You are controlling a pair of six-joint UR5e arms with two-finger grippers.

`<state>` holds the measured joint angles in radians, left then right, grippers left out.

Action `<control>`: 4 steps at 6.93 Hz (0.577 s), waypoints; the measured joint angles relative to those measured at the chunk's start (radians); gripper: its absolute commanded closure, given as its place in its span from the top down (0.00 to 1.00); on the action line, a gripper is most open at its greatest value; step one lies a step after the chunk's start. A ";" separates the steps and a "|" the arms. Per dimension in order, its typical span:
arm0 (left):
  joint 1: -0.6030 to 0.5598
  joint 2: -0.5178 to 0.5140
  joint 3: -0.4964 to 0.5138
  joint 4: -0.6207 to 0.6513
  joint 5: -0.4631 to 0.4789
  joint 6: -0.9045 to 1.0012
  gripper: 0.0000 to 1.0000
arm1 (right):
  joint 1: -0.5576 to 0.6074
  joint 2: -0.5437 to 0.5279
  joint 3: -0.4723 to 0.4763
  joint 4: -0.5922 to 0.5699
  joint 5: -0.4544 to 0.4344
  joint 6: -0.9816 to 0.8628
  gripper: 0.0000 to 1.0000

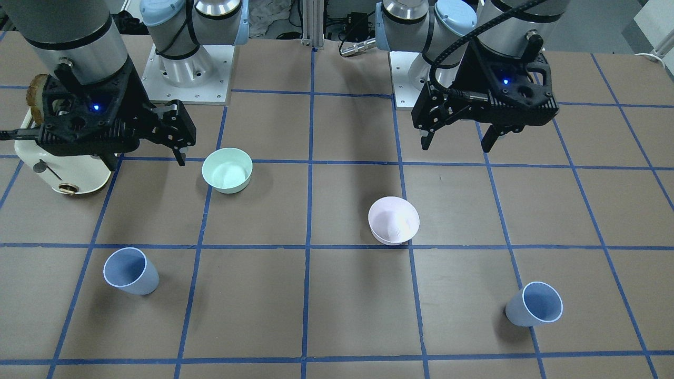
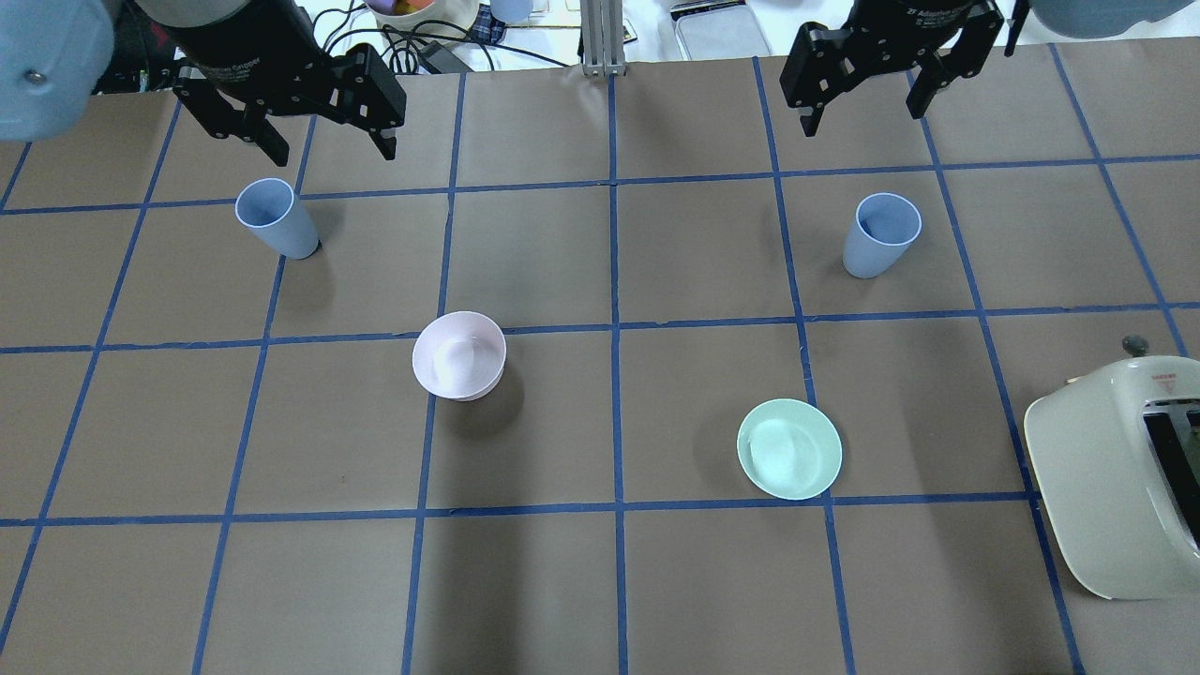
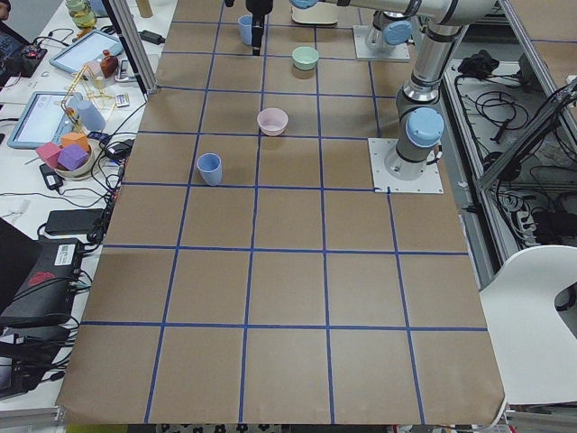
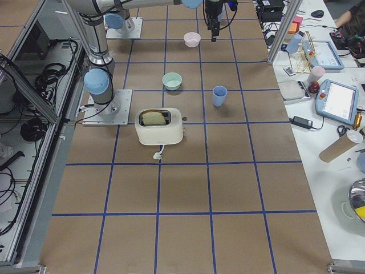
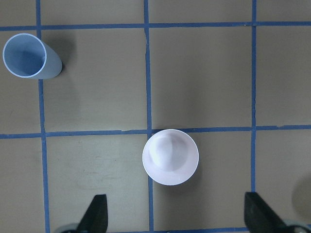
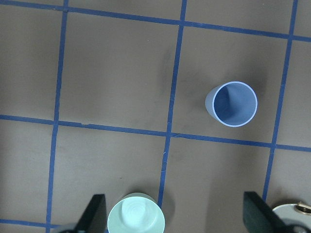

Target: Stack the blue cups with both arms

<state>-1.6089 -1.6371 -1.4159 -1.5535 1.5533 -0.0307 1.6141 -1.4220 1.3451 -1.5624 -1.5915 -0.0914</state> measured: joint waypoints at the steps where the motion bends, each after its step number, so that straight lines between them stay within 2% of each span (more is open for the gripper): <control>1: 0.000 0.001 0.000 -0.004 0.000 0.000 1.00 | 0.001 -0.002 0.002 -0.003 0.001 -0.006 1.00; 4: 0.003 0.004 0.000 -0.013 0.000 0.000 1.00 | 0.000 -0.004 0.001 -0.012 0.009 -0.013 1.00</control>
<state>-1.6063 -1.6327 -1.4159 -1.5667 1.5535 -0.0307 1.6141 -1.4259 1.3463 -1.5740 -1.5827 -0.1048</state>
